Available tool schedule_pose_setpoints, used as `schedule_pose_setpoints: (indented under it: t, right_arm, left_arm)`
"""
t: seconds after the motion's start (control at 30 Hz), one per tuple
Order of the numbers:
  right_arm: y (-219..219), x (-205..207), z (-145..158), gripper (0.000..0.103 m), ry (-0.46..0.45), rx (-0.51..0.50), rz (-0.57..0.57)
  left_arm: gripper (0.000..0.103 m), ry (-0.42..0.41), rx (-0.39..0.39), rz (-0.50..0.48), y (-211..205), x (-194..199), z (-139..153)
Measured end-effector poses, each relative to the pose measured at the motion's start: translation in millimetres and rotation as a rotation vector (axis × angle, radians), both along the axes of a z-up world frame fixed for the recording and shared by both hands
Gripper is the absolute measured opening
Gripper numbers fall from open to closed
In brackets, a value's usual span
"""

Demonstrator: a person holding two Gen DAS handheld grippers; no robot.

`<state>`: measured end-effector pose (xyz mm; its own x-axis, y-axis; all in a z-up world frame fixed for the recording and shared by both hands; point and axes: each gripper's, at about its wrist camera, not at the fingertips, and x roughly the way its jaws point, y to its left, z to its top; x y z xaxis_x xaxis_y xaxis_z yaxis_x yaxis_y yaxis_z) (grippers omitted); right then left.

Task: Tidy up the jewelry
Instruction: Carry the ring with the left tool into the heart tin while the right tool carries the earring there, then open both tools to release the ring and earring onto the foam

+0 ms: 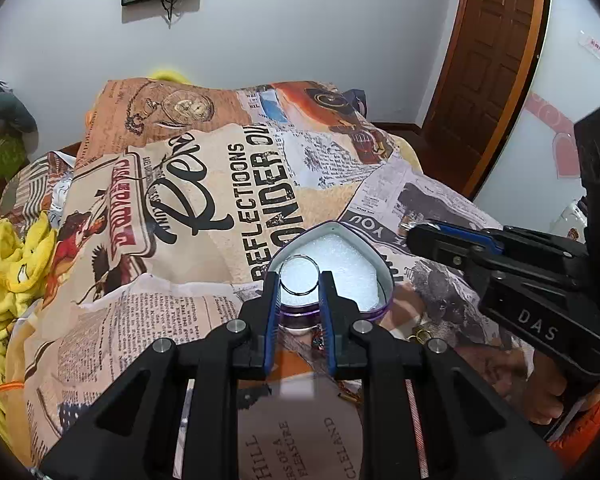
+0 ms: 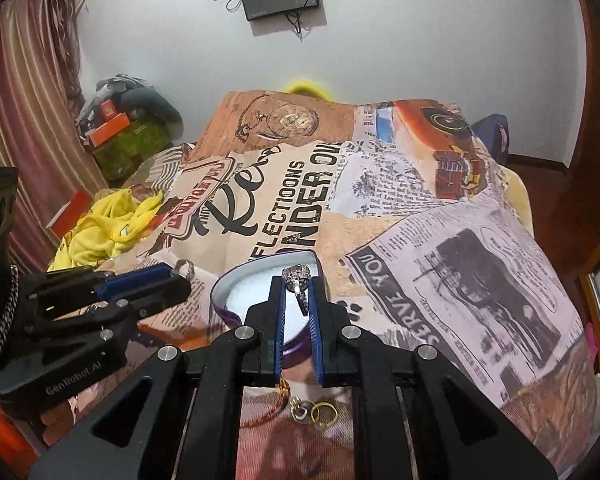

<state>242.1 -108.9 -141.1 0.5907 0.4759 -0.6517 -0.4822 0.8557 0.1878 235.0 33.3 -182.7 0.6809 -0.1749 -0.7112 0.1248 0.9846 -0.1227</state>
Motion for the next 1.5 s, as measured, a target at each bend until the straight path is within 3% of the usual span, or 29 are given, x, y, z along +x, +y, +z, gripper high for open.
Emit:
schedule_pose_setpoints:
  t: [0.73, 1.33, 1.43, 1.5]
  right_arm:
    - [22.7, 30.2, -30.4, 0.01, 0.131, -0.032, 0.078]
    - [17.7, 21.2, -22.0, 0.011, 0.1, -0.054, 0.065]
    - [15.8, 13.2, -14.7, 0.016, 0.081, -0.059, 0.063]
    - [13.0, 7.1, -8.8, 0.03, 0.065, -0.061, 0.058]
  left_arm:
    - [0.018, 0.095, -0.026, -0.051, 0.9, 30.5, -27.7]
    - [0.018, 0.041, -0.024, -0.015, 6.0, 9.8, -7.9]
    - [0.019, 0.039, -0.017, -0.01, 5.8, 4.7, -3.5]
    - [0.019, 0.035, -0.011, -0.008, 5.2, 0.1, -0.3]
